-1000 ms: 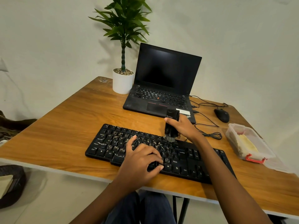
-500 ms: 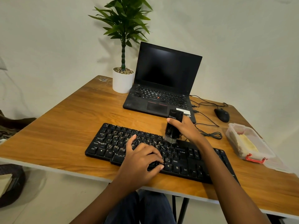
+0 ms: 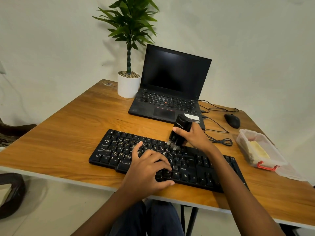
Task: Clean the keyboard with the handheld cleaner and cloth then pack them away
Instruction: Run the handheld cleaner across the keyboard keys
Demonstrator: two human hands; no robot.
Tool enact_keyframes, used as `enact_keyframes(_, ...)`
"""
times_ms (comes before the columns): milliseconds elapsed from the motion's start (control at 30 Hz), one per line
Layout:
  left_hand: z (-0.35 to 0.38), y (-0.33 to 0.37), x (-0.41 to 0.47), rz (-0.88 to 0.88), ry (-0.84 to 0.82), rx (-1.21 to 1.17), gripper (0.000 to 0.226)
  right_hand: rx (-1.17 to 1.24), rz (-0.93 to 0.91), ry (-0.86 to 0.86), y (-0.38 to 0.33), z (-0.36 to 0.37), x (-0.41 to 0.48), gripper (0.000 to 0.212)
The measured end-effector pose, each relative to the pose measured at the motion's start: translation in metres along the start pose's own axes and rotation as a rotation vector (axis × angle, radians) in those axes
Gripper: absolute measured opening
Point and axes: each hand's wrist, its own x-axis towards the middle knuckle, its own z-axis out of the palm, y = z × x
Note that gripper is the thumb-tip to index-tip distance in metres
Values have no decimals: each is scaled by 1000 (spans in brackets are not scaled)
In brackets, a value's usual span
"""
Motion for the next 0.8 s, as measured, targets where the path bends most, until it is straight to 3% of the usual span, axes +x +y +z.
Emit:
enact_keyframes(167,0,1,0,-15,0,5,30,-47,12,-52,-6,-3,3,32)
enact_keyframes(267,1,1,0,-22,0,6,31,-179,-18,57,-6,-5,2,33)
enact_keyframes(400,1,1,0,-17,6,4,30,-48,30,-28,-4,-6,-2,31)
enact_keyframes(500,1,1,0,-18,12,0,29,-127,-3,41,-5,-9,-2,29)
enact_keyframes(633,1,2,0,-14,12,2,29,-39,14,-53,-4,-8,-3,25)
enact_keyframes(800,2,2,0,-19,15,-8,29,-15,50,-46,-8,-12,-6,30)
